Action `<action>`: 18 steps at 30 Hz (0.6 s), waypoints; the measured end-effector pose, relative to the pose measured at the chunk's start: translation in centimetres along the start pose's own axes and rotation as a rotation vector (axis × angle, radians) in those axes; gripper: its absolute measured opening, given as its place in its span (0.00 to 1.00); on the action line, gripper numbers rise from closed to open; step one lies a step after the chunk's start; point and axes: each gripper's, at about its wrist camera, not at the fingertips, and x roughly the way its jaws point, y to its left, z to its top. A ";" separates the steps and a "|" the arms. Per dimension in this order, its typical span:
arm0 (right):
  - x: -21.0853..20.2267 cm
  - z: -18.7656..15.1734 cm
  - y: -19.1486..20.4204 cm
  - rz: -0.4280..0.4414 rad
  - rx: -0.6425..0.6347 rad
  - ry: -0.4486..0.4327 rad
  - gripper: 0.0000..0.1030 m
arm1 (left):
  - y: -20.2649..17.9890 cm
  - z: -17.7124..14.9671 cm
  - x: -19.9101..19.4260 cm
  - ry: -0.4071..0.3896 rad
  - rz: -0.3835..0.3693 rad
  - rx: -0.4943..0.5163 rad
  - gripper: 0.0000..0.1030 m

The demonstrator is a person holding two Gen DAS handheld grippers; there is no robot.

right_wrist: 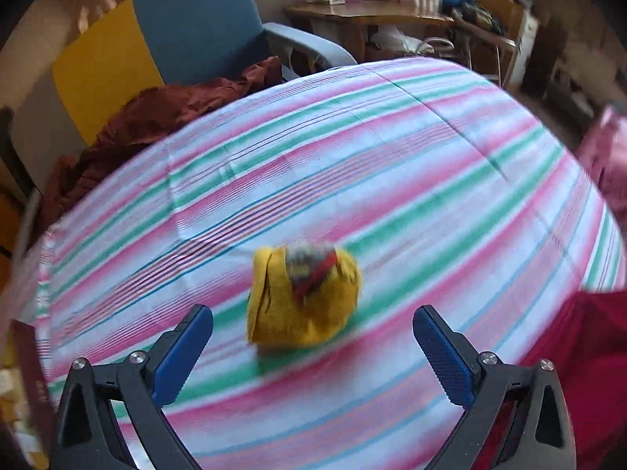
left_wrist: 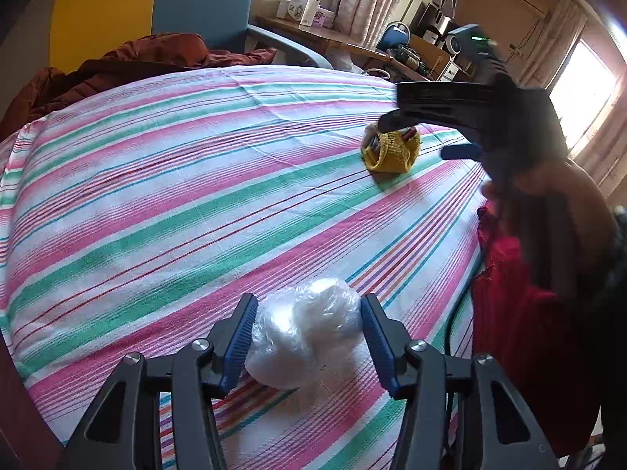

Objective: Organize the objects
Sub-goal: 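Grasp the second white bundle with the left tool while the right tool grasps the yellow knit hat, then carry the white bundle with the left tool while the right tool carries the knit hat to the tray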

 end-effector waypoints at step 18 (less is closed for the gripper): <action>-1.1 -3.0 10.3 0.123 -0.426 -0.084 0.52 | 1.3 -1.1 -3.0 -0.049 0.102 -0.064 0.51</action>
